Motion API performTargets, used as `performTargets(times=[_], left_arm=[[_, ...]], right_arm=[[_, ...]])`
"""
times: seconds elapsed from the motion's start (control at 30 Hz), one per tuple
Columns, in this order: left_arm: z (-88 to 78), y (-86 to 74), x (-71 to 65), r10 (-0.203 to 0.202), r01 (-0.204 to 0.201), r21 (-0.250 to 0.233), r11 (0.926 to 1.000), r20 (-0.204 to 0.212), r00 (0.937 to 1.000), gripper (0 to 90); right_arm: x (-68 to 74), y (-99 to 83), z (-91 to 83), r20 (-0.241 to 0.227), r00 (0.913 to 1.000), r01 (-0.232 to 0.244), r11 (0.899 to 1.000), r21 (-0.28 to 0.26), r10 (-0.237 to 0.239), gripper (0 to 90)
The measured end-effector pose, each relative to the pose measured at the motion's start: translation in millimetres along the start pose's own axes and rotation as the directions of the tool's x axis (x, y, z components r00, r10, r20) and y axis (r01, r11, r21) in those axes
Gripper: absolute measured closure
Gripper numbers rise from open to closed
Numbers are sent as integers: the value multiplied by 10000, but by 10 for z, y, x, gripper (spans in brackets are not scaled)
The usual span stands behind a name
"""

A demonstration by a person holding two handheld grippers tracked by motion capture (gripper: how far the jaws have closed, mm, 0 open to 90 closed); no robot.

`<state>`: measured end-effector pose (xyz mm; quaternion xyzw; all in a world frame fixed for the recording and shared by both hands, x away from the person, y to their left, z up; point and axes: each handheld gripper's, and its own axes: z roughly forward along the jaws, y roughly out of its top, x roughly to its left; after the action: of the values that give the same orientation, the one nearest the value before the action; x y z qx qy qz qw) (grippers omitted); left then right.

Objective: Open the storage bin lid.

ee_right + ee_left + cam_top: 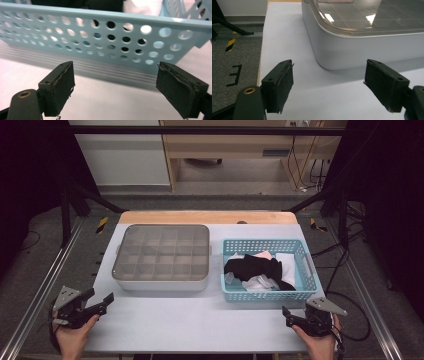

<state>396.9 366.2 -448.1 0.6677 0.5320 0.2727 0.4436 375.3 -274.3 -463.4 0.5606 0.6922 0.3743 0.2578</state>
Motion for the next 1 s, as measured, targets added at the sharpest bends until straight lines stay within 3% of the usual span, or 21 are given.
performTargets(times=[0.4,0.7,1.0], left_arm=[[-33,136,22,50,-48,-254,9997,65,10000,241],[-61,265,13,114,-102,-462,9989,259,9996,249],[-30,366,-32,167,-147,-430,9990,456,9988,257]], right_arm=[[139,26,-97,-223,9996,165,9998,-116,-167,157],[266,245,-212,-436,9975,520,9957,-768,-555,156],[381,387,-236,-783,9949,550,9936,-986,-629,157]])
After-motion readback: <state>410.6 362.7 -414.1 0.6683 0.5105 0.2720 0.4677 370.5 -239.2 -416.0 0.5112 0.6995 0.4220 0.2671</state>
